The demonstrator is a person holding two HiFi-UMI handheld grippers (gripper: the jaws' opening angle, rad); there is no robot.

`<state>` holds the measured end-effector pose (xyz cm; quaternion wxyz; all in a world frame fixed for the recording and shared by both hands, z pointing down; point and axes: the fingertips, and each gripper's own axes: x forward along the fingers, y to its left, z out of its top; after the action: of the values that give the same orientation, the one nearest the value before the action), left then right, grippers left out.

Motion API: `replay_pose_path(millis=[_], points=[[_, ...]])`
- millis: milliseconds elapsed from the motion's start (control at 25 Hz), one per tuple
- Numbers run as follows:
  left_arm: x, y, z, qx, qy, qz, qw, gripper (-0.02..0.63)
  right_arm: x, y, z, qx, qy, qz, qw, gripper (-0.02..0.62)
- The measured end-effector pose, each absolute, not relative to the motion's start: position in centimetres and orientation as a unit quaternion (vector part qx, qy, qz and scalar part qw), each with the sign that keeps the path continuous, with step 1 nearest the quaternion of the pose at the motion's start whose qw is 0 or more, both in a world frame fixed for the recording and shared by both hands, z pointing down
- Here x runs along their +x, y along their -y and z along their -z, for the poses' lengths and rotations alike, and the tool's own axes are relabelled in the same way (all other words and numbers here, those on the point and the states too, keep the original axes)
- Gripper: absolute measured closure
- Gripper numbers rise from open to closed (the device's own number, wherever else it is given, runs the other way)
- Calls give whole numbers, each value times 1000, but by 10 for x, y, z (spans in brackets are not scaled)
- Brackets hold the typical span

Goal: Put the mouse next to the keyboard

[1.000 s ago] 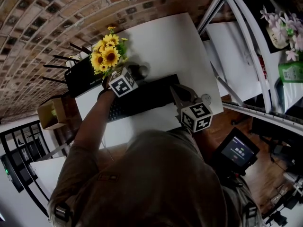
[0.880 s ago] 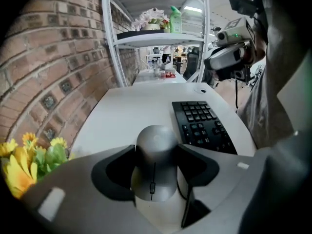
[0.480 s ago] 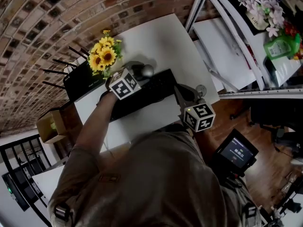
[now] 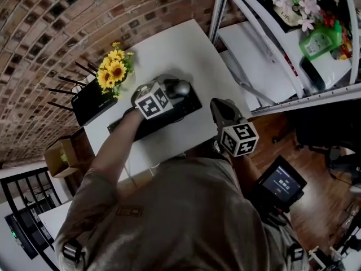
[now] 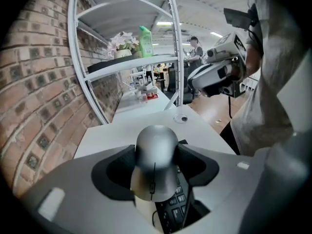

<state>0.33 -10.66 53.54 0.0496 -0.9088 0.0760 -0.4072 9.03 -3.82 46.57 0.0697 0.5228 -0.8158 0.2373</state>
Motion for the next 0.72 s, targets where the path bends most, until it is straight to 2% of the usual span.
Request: replay_pose_path(millis=[400, 720], points=[[89, 105, -550, -892, -51, 446, 49, 336, 176, 34, -469, 499, 827, -250, 66, 584], [121, 96, -575, -877, -5, 476, 63, 336, 212, 26, -477, 500, 824, -259, 65, 584]])
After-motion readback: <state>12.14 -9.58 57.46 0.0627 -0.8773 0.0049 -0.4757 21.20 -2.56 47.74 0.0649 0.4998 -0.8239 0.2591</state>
